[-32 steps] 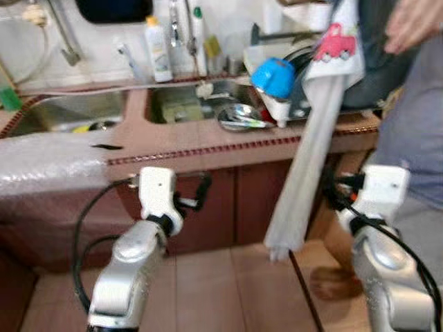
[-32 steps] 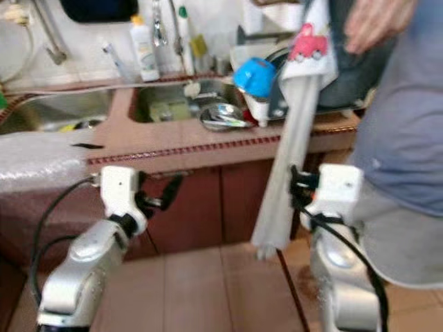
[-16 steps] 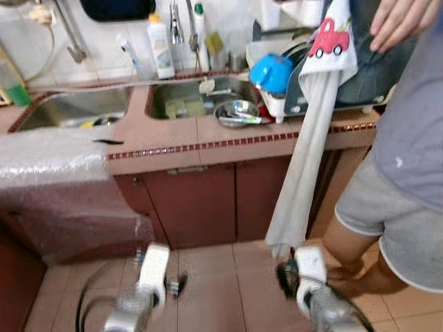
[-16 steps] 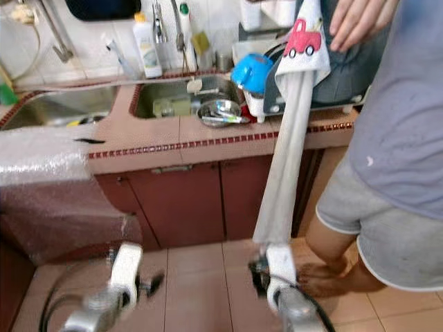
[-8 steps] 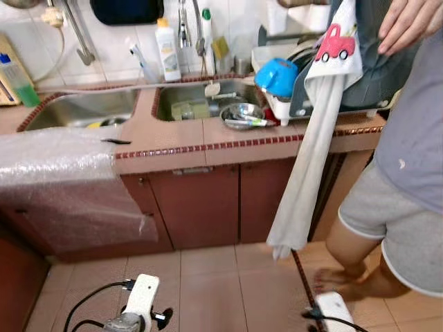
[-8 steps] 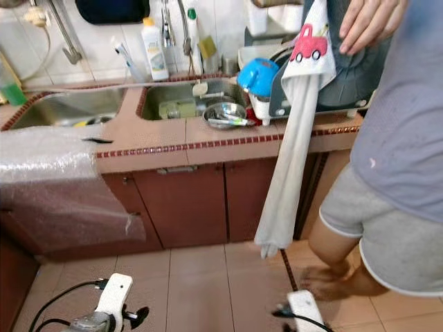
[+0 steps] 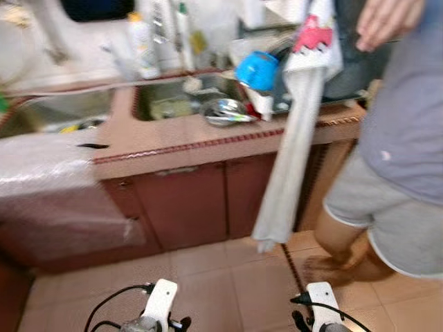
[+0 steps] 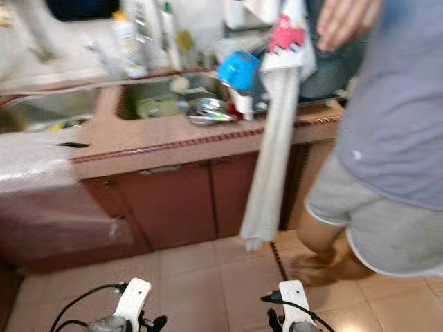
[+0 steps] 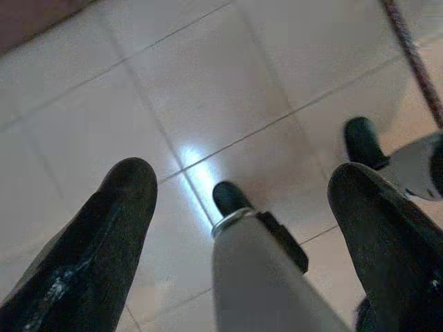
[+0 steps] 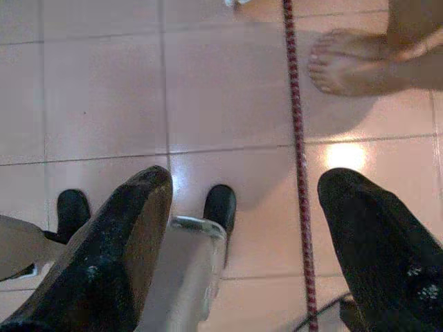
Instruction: Kitchen organization
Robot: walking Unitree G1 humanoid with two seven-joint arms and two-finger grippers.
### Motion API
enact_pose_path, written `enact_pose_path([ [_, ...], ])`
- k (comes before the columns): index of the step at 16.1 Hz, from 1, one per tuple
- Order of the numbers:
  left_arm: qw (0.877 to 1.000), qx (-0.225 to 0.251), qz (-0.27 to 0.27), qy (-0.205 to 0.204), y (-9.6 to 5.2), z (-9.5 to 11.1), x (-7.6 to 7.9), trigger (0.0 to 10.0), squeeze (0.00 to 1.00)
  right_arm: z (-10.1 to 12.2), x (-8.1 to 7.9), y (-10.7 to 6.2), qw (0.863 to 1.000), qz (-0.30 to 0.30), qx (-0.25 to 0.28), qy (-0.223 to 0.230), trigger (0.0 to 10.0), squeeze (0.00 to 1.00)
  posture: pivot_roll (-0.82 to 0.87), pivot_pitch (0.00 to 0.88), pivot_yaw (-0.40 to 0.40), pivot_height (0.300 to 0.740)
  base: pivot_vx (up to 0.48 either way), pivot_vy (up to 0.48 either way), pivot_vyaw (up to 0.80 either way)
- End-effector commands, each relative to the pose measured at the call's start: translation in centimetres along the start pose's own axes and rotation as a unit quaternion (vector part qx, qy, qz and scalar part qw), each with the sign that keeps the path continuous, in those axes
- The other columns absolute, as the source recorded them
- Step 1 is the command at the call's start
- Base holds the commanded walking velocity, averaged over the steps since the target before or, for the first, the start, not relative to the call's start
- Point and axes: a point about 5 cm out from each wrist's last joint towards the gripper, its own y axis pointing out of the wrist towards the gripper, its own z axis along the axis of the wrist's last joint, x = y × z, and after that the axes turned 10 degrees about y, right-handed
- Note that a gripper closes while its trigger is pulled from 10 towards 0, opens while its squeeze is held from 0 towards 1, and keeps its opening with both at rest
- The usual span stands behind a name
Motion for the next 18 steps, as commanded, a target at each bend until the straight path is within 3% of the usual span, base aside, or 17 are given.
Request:
enact_pose_path([
  [1, 1.0, -0.005, 0.003, 0.01, -0.1, -0.2, -0.5, 10.0, 0.0, 0.0, -0.4, 0.1, 1.0, 0.009, -0.001, -0.005, 10.0, 0.0, -0.08, 0.0, 0.092, 0.74, 0.0, 0.0, -0.77],
  [7, 0.999, -0.029, -0.012, 0.017, -0.3, -1.8, -0.1, 10.0, 0.0, -2.3, 0.7, -0.5, 0.999, 0.003, -0.035, -0.039, 10.0, 0.0, -0.07, 0.0, 0.092, 0.74, 0.0, 0.0, -0.77],
  [11, 0.999, -0.033, -0.017, 0.025, -0.4, -2.2, 0.0, 10.0, 0.0, -2.1, 0.3, -0.4, 0.999, 0.008, -0.032, -0.038, 10.0, 0.0, -0.07, 0.0, 0.092, 0.74, 0.0, 0.0, -0.77],
  [18, 0.998, -0.041, -0.021, 0.04, -0.6, -3.1, -0.1, 10.0, 0.0, -2.3, 0.0, -0.4, 0.997, 0.016, -0.036, -0.066, 10.0, 0.0, -0.07, 0.0, 0.1, 0.74, 0.0, 0.0, 0.0],
])
